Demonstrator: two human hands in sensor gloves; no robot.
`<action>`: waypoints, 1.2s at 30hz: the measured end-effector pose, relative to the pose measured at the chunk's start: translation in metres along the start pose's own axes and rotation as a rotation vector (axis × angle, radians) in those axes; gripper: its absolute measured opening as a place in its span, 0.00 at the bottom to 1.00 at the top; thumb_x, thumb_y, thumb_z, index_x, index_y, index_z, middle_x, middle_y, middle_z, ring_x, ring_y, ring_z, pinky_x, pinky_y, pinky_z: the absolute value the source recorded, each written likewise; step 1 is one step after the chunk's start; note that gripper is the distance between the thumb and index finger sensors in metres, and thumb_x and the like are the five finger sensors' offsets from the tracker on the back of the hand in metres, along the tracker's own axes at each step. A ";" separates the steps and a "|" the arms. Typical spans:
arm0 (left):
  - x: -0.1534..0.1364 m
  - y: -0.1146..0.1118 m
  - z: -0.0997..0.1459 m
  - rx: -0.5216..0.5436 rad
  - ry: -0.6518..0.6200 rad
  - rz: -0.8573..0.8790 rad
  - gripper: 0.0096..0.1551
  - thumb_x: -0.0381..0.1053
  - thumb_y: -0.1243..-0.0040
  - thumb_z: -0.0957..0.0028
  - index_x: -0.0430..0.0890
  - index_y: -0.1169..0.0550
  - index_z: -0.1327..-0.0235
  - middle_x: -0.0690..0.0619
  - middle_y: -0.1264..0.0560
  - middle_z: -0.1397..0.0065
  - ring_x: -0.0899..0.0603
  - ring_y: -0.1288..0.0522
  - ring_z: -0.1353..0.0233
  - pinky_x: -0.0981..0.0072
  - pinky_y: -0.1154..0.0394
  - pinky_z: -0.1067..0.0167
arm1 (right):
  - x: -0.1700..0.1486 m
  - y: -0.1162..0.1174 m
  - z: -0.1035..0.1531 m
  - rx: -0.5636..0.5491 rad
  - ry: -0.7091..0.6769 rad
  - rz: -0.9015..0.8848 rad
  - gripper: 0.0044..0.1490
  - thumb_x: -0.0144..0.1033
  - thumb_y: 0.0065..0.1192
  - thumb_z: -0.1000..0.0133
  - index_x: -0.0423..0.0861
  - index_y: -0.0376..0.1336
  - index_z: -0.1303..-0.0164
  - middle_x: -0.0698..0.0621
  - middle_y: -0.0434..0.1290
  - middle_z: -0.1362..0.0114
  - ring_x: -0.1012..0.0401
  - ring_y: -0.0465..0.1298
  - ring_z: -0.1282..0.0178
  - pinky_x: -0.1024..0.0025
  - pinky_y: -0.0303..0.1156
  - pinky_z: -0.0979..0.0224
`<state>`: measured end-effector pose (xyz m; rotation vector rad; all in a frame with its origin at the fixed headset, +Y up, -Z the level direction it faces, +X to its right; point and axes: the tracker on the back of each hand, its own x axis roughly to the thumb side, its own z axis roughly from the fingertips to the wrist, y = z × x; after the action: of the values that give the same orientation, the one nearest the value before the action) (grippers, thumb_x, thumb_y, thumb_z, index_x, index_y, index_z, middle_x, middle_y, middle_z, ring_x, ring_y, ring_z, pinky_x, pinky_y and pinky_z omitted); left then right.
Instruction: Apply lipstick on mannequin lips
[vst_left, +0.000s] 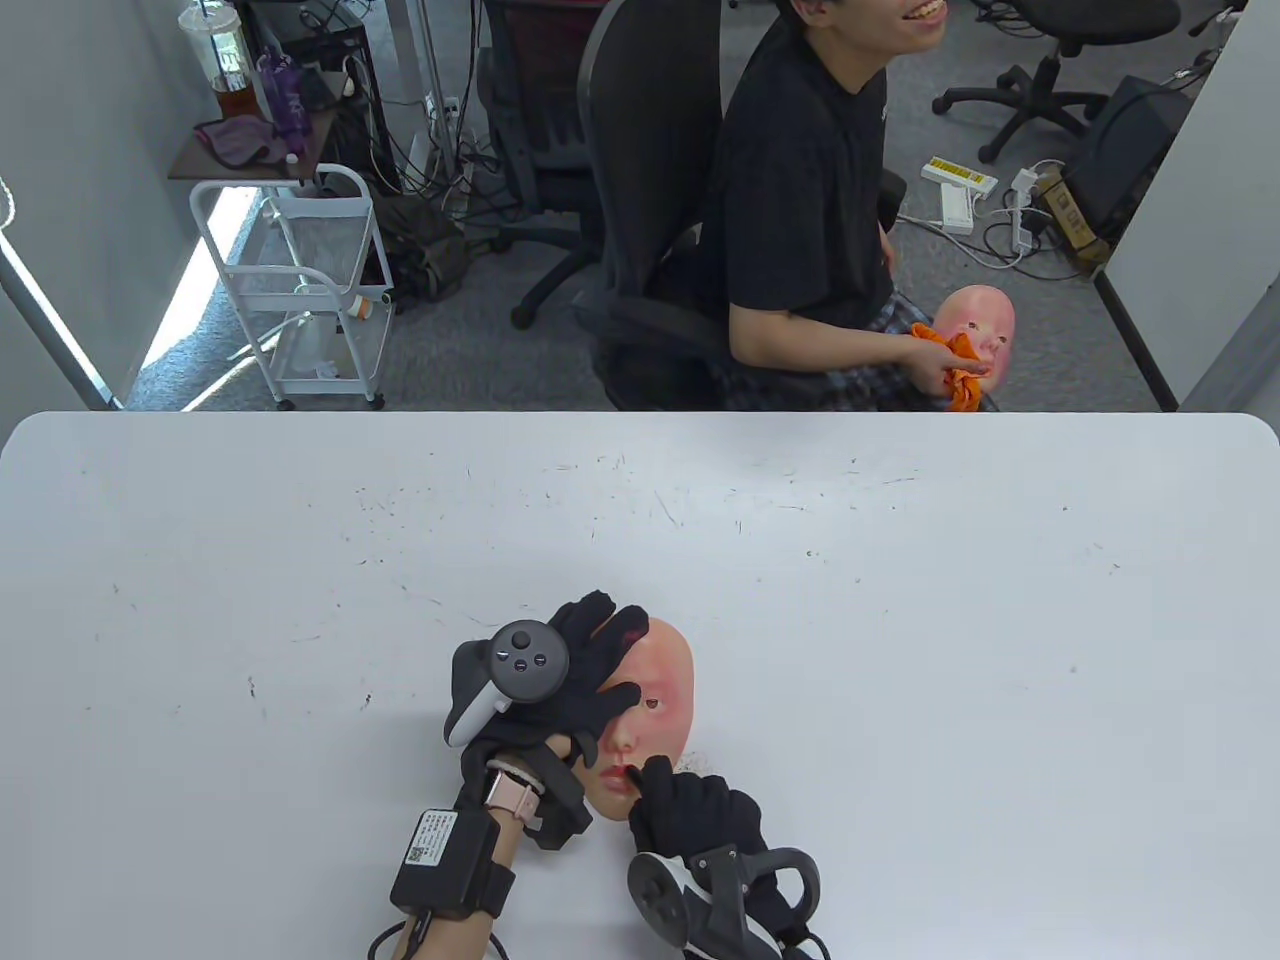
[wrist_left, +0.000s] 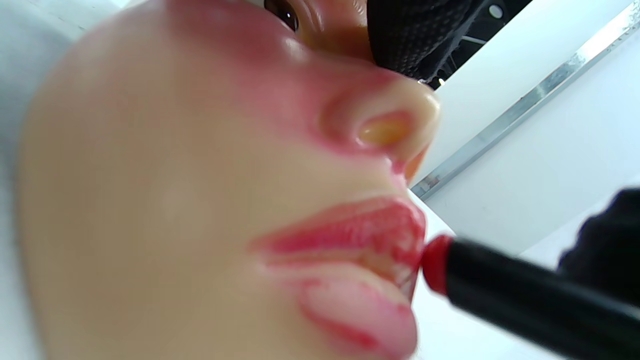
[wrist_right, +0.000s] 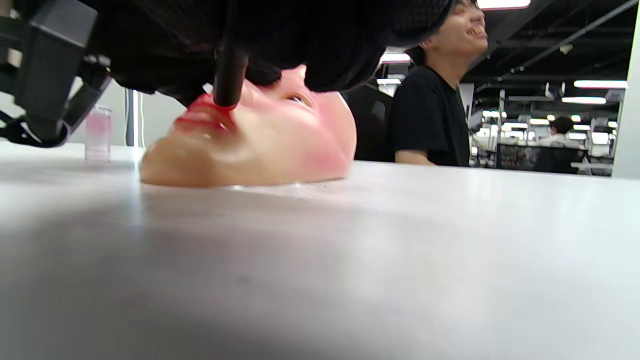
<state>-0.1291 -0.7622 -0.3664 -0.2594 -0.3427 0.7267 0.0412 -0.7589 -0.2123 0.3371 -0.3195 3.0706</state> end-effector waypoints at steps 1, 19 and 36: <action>0.000 0.000 0.000 0.001 0.000 -0.001 0.46 0.55 0.37 0.45 0.69 0.46 0.15 0.57 0.62 0.10 0.40 0.65 0.14 0.35 0.55 0.20 | -0.001 0.001 0.000 0.004 -0.003 -0.028 0.32 0.49 0.60 0.46 0.44 0.68 0.36 0.51 0.79 0.53 0.53 0.78 0.51 0.58 0.73 0.45; 0.000 0.000 0.000 -0.002 0.001 0.006 0.46 0.55 0.37 0.45 0.69 0.46 0.15 0.57 0.62 0.10 0.40 0.65 0.14 0.35 0.55 0.20 | 0.007 0.002 -0.003 -0.013 -0.064 -0.022 0.32 0.50 0.59 0.45 0.45 0.67 0.34 0.52 0.78 0.51 0.53 0.78 0.49 0.58 0.72 0.43; 0.000 0.000 0.000 -0.004 0.001 0.007 0.46 0.55 0.37 0.45 0.70 0.46 0.15 0.57 0.62 0.10 0.40 0.66 0.14 0.35 0.55 0.20 | 0.014 0.002 -0.005 -0.055 -0.058 0.040 0.32 0.50 0.59 0.45 0.45 0.67 0.35 0.52 0.78 0.52 0.53 0.78 0.50 0.58 0.72 0.44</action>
<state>-0.1293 -0.7624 -0.3662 -0.2645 -0.3426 0.7328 0.0259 -0.7599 -0.2141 0.4238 -0.4167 3.0880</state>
